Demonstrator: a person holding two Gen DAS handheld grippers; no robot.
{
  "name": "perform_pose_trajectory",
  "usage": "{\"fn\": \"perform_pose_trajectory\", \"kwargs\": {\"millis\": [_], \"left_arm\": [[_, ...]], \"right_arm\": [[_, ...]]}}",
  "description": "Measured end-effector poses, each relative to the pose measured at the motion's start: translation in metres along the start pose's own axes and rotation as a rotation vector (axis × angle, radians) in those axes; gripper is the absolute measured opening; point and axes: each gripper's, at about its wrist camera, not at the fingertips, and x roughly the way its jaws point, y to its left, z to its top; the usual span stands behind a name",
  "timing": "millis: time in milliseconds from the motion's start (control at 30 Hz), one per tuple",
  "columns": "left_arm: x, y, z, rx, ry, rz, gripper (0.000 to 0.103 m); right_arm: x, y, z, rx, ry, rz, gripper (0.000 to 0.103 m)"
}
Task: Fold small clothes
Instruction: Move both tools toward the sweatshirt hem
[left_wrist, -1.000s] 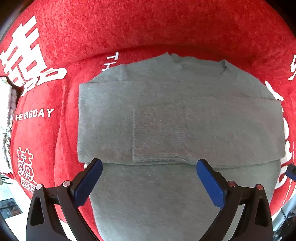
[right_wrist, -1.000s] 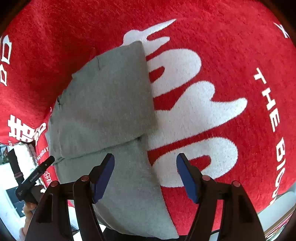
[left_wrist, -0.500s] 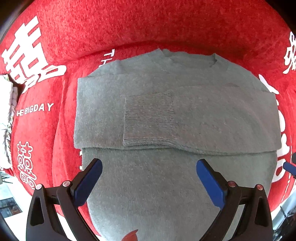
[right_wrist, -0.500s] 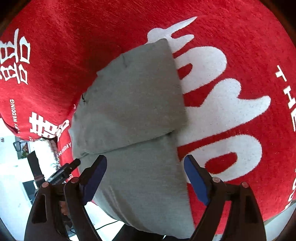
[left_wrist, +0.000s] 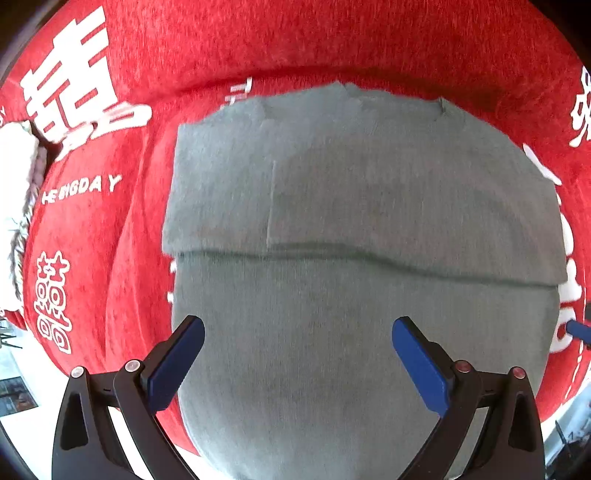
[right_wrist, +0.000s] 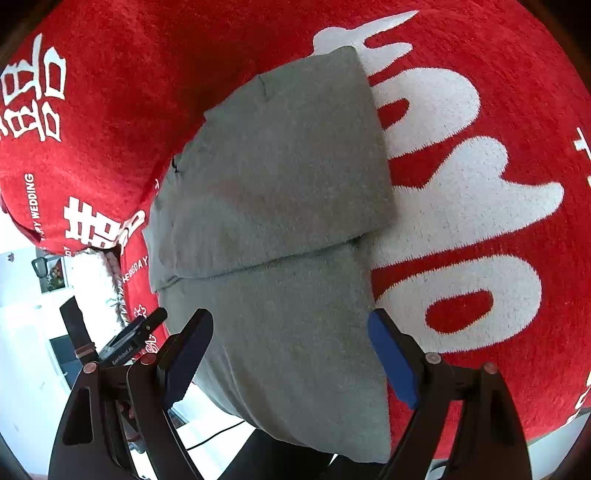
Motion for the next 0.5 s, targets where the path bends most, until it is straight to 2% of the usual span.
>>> {"fn": "perform_pose_trajectory", "kwargs": {"millis": [300, 500], "left_arm": [[0.006, 0.032, -0.036, 0.003, 0.048, -0.026, 0.102], [0.008, 0.048, -0.065, 0.021, 0.041, -0.063, 0.102]], "right_arm": [[0.008, -0.006, -0.024, 0.016, 0.002, 0.011, 0.088], [0.023, -0.007, -0.064, 0.018, 0.017, 0.016, 0.088]]}}
